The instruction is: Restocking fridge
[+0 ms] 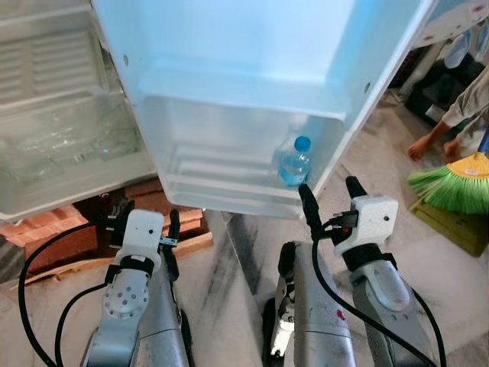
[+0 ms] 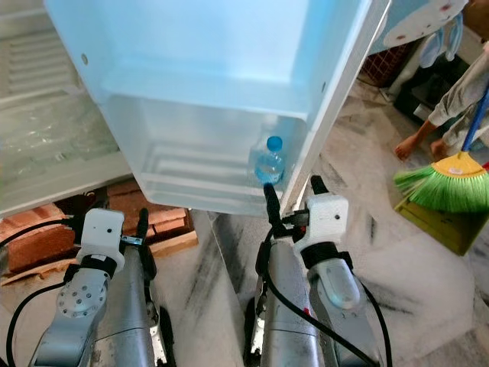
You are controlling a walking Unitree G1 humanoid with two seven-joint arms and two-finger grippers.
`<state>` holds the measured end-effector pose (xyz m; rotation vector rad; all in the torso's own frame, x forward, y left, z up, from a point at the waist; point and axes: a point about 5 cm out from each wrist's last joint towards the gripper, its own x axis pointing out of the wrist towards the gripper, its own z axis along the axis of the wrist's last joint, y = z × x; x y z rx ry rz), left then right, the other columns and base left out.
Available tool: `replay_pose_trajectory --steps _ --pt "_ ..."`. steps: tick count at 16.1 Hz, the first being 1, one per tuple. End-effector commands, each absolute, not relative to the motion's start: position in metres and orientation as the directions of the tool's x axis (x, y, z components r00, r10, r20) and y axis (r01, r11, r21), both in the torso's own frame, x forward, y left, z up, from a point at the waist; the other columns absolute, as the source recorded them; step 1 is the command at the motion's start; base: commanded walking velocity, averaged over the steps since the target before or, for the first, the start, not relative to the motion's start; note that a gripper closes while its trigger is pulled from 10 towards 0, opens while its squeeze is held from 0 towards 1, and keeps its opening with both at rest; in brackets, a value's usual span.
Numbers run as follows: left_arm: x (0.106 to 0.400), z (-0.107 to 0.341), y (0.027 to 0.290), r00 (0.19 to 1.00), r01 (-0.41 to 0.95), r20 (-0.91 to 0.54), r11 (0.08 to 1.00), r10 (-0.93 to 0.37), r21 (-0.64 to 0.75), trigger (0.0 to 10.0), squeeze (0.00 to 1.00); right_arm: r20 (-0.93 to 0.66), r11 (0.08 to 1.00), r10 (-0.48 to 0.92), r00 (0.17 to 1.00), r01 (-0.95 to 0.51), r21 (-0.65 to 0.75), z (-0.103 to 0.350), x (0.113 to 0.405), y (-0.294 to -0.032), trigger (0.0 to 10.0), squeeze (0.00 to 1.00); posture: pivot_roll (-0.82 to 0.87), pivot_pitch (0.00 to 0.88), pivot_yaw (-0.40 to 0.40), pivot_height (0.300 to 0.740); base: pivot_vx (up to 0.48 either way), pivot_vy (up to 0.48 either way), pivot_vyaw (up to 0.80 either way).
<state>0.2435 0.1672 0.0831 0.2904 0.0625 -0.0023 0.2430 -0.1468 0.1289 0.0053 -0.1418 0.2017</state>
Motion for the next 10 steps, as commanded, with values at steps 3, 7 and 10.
replay_pose_trajectory --steps 3,7,10 --pt "0.240 0.078 0.168 0.997 0.017 -0.083 0.959 0.007 0.283 10.0 0.00 0.150 0.979 0.201 0.968 -0.204 0.006 0.135 0.246 -0.146 10.0 0.00 0.12 0.141 -0.033 0.556 0.000 0.000 0.00" --pt "0.240 0.078 0.165 0.997 0.015 -0.082 0.959 0.009 0.284 10.0 0.00 0.143 0.979 0.202 0.969 -0.205 0.007 0.133 0.247 -0.146 10.0 0.00 0.12 0.143 -0.036 0.596 0.000 0.000 0.00" --pt "0.238 0.078 0.164 0.996 0.018 -0.094 0.958 0.009 0.285 10.0 0.00 0.094 0.972 0.229 0.969 -0.233 0.028 0.125 0.244 -0.142 10.0 0.00 0.12 0.144 -0.038 0.621 0.000 0.000 0.00"
